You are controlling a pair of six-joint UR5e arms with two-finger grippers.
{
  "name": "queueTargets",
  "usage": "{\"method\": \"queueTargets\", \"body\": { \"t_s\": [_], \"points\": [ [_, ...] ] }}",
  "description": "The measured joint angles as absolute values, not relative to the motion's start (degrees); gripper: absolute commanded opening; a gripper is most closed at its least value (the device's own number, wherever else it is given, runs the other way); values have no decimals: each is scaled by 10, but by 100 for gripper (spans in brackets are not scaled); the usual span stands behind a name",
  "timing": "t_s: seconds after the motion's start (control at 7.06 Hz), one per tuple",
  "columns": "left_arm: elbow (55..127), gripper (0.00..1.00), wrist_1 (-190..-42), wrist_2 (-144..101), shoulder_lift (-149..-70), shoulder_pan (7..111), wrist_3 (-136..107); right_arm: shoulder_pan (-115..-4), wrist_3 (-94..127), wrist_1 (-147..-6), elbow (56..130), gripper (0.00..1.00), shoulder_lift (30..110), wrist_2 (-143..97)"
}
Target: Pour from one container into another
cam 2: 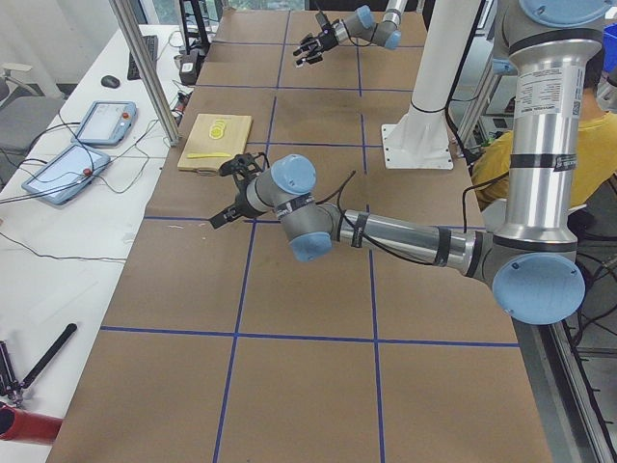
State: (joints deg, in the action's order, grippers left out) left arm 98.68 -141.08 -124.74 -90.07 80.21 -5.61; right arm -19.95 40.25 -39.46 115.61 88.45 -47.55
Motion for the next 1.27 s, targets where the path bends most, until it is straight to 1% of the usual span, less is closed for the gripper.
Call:
{"method": "queueTargets", "body": {
  "t_s": [0.28, 0.57, 0.85, 1.27],
  "points": [
    [942, 100, -1351, -1253, -911, 865, 45, -200, 403, -395, 1155, 0, 884, -475],
    [919, 100, -1234, -1243, -928, 909, 89, -200, 403, -395, 1155, 0, 885, -476],
    [914, 100, -1077, -1241, -930, 920, 97, -200, 403, -395, 1155, 0, 884, -477],
    [889, 100, -951, -1267, -905, 920, 92, -200, 403, -395, 1155, 0, 885, -477]
  ]
}}
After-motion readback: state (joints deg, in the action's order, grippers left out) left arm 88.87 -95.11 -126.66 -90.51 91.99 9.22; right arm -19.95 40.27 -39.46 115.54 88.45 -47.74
